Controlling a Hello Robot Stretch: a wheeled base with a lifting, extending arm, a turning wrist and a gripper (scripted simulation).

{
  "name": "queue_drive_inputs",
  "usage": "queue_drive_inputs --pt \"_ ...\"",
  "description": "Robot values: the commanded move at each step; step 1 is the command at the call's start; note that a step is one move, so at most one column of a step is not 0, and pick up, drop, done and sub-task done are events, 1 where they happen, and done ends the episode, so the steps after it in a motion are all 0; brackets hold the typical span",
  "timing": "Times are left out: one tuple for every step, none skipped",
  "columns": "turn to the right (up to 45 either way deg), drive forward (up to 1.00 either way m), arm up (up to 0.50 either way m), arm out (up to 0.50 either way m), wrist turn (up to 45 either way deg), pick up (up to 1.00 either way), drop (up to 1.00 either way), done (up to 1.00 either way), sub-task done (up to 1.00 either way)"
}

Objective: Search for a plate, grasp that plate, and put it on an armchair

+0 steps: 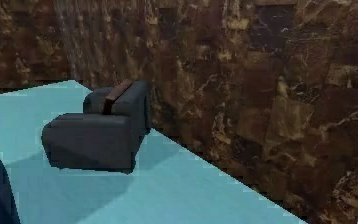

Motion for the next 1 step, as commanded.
queue_drive_inputs --pt "-45.0 0.0 0.0 0.0 0.0 0.0 0.0 0.0 0.0"
